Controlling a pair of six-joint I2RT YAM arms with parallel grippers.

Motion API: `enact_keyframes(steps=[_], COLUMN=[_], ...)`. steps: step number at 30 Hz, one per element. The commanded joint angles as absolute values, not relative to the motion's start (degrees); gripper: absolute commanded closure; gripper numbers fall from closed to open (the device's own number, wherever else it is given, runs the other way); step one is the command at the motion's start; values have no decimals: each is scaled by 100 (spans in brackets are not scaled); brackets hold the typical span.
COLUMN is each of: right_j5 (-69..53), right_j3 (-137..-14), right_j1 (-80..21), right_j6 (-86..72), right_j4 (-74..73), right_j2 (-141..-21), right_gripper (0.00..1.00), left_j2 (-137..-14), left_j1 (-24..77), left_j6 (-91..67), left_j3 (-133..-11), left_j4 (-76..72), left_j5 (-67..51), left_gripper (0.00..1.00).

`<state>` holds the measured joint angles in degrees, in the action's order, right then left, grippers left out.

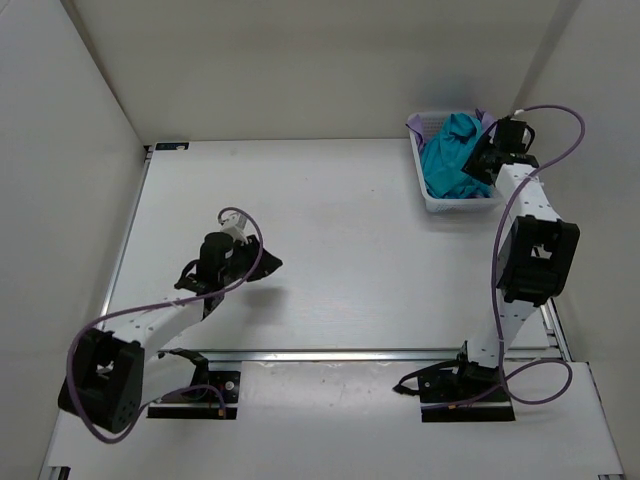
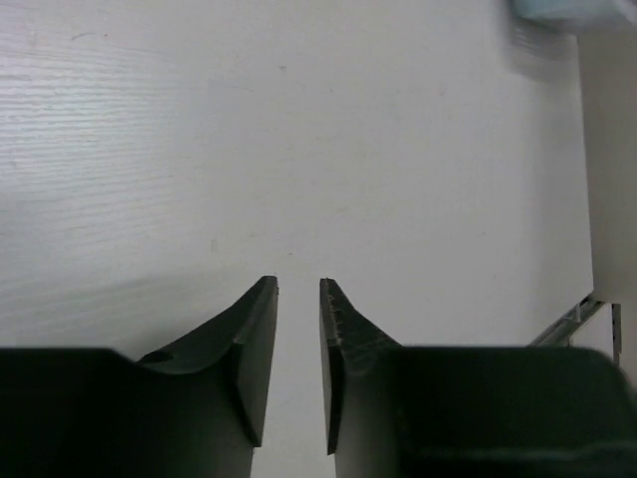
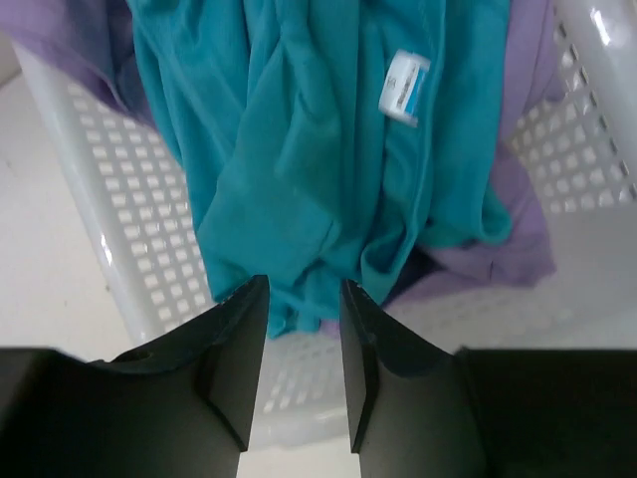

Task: Fold and stack the t-shirts
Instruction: Grab crumpled tshirt from bin with the right arm

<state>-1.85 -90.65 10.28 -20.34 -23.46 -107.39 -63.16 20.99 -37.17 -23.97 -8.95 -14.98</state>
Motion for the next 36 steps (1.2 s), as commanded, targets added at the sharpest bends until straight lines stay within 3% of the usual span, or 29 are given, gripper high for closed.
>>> enact_keyframes(steps=[1,3,10,15,20,21,22,24,26,32,36], right_j5=[-518,-580,-984,-975,-949,-1080,-1090,-1186,-1335,-1327,-1590], right_j3=[-9736,-10087,-10213,-10354,-10467,-10503,-10573,-10722,-10706,-10661,-11327], right_j1=[1195,1256,1275,1239,1309,1327,1327,1371,1380,1161,932], right_j6=[-2013,-1952,-2048,-1986,-1960,-1960,-1977,-1969,-2039,-2074,-1978], right_j4=[-2128,-2319,-2049,-2119,-2127,-2118,-2162,-2258,-2302,-2293,-2758], right_j2=[-10985,-11336,-11865,-12103,-12251,-12313,-12366,-12462,-12254,-10954,-10249], right_gripper=[66,65,65,66,62,63,65,89,100,100,100], left_j2=[-6662,-6540,-6521,-7091,-7014,-6857,-6725,-6592,-6522,-6469,-6460], left_j1=[1838,1548,1950,1889,2189,2145,2127,2179,2311,2513,2479], left_j6=[-3655,-3805,-3410,-3201,-3224,-3347,-3357,-3358,-3375,-3270,-3427], left_j3=[-2839,-2690,-2786,-2909,-2875,-2709,-2603,-2575,-2663,-2944,-3014], left_j4=[-317,-194,-88,-1,256,63,62,53,166,115,-246], left_j5=[-1311,-1030,-238,-1255,-1440,-1450,-1389,-1275,-1004,-1107,-1537], left_gripper=[63,55,59,59,63,59,56,56,56,57,57])
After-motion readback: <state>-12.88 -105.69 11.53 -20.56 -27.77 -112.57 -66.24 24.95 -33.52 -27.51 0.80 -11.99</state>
